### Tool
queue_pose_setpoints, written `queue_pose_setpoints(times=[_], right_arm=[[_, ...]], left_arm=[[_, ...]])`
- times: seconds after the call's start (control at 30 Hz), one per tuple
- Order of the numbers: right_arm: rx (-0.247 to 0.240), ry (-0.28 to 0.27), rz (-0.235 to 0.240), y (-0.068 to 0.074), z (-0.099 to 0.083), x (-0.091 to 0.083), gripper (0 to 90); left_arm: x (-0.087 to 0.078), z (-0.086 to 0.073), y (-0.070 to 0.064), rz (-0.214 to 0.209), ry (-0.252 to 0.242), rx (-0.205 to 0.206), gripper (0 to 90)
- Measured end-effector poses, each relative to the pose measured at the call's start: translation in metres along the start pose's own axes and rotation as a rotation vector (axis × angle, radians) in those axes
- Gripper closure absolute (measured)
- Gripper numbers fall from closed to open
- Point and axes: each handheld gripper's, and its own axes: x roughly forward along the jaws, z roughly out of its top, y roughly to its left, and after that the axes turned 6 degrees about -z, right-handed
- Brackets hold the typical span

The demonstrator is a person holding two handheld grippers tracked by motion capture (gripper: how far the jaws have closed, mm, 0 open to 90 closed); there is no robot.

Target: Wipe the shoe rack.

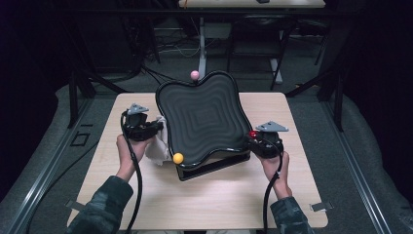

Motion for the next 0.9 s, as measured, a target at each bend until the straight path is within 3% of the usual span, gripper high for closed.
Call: queue_pose_setpoints(times=[0.53, 0.9], right_arm=[[-0.002, -0.003, -0.003, 0.000, 0.000, 0.000, 59.9], [-0.004, 0.000, -0.002, 0.000, 0.000, 0.000, 59.9]], left_arm=[[-0.009, -0.037, -0.019, -0.057, -0.013, -0.016, 82.0], [-0.016, -0.057, -0.033, -0.075, 0.031, 0.006, 82.1]])
